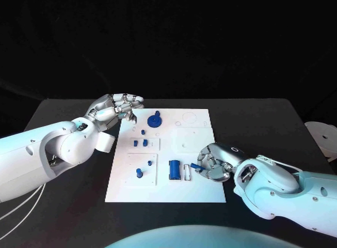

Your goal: Assemble the parts on the task board

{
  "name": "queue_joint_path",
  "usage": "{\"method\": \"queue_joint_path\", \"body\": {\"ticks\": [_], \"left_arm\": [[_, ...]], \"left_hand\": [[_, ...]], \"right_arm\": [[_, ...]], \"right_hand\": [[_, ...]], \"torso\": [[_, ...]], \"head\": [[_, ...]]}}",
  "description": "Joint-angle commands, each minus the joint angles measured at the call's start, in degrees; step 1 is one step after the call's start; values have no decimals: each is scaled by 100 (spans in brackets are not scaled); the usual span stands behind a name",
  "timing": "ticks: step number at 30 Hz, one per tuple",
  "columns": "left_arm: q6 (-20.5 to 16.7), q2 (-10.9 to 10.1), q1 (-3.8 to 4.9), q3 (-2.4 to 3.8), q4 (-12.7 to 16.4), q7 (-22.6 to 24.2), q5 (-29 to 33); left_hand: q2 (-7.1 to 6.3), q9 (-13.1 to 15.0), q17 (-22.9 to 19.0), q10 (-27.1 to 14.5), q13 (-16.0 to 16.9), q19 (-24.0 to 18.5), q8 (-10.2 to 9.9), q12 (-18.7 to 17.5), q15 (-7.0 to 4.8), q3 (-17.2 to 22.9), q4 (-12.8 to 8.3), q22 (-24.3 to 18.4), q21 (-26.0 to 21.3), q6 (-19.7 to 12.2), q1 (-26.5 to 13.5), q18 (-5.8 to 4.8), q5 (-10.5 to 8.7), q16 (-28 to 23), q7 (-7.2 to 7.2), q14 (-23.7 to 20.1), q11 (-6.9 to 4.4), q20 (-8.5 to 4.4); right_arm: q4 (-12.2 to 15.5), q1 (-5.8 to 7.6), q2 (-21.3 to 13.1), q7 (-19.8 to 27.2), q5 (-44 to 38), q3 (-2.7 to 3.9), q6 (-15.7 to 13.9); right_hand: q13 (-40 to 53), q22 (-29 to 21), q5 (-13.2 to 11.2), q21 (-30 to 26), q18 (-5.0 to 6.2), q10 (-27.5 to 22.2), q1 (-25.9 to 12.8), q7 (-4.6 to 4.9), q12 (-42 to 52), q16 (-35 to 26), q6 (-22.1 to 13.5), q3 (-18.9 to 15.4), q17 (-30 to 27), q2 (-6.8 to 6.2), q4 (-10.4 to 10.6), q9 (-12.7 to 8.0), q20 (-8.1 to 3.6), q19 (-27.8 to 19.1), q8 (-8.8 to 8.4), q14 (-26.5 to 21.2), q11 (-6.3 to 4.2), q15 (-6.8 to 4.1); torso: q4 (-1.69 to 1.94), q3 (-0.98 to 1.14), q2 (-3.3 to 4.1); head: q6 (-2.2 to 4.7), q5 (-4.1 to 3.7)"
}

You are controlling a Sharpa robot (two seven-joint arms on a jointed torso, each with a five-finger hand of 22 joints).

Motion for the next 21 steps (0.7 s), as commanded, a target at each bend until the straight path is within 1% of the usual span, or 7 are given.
{"method": "queue_joint_path", "body": {"ticks": [1, 3, 4, 7, 15, 18, 21], "left_arm": [[76, 12, 2, 3, 25, 29, -39], [77, 11, 2, 3, 28, 28, -47], [77, 11, 3, 3, 29, 29, -51], [81, 10, 3, 3, 33, 30, -56], [97, 3, 3, 3, 43, 31, -60], [95, 2, 3, 3, 45, 29, -61], [92, 2, 3, 3, 45, 27, -68]], "left_hand": [[38, -9, -9, -31, 6, 0, -24, -33, 17, 17, -5, -10, -19, -21, -29, 33, 26, 17, 17, 8, 9, 5], [38, -9, -9, -31, 6, 0, -24, -33, 17, 17, -5, -10, -19, -21, -29, 33, 26, 17, 17, 8, 9, 5], [38, -9, -9, -31, 6, 0, -24, -33, 17, 17, -5, -10, -19, -21, -29, 33, 26, 17, 17, 8, 9, 5], [38, -9, -9, -31, 6, 0, -24, -33, 17, 17, -5, -10, -19, -21, -29, 33, 26, 17, 17, 8, 9, 5], [38, -9, -9, -31, 6, 0, -24, -33, 17, 17, -5, -10, -19, -21, -29, 33, 26, 17, 17, 8, 9, 5], [38, -9, -9, -31, 6, 0, -24, -33, 17, 17, -5, -10, -19, -21, -29, 33, 26, 17, 17, 8, 9, 5], [38, -9, -9, -31, 6, 0, -24, -33, 17, 17, -5, -10, -19, -21, -29, 33, 26, 17, 17, 8, 9, 5]], "right_arm": [[-40, 2, 74, -5, 341, -1, -171], [-80, 0, 135, -24, 394, -2, -162], [-102, -4, 168, -30, 425, -2, -148], [-154, -22, 249, -44, 504, -2, -80], [-254, -74, 392, -75, 656, -3, 195], [-276, -83, 421, -77, 679, -3, 248], [-289, -89, 445, -74, 693, -3, 293]], "right_hand": [[3, 1186, 92, 26, -63, 37, -131, -10, 14, 31, -43, 486, 294, 2, -404, 150, -57, 149, 57, 382, -14, -50], [4, 1188, 275, 33, -64, 45, -317, -6, 13, 37, -58, 527, 309, 13, -328, 180, -56, 153, 71, 385, -11, -48], [-1, 1187, 301, 30, -64, 46, -381, -5, 6, 40, -61, 539, 315, 10, -307, 191, -57, 153, 77, 386, -10, -48], [-5, 1184, 302, 22, -62, 47, -480, -1, 0, 39, -62, 541, 314, 13, -256, 200, -55, 150, 81, 386, -6, -45], [6, 1190, 145, 43, -66, 68, -834, -3, 14, 53, -37, 500, 350, -13, -59, 222, -52, 159, 92, 393, -5, -42], [9, 1190, 122, 44, -66, 70, -878, -3, 17, 55, -34, 495, 354, -16, -33, 224, -52, 160, 92, 394, -6, -43], [8, 1192, 5, 52, -68, 75, -1005, -5, 15, 57, -21, 477, 359, -20, 46, 228, -51, 163, 90, 395, -6, -43]], "torso": [[14, -2, 2], [15, -4, 2], [6, -2, 2], [8, 1, 3], [6, 3, 9], [10, 4, 5], [15, 7, 6]], "head": [[-13, 1], [-12, 3], [-12, 8], [-17, 13], [-24, 19], [-30, 15], [-40, 17]]}}
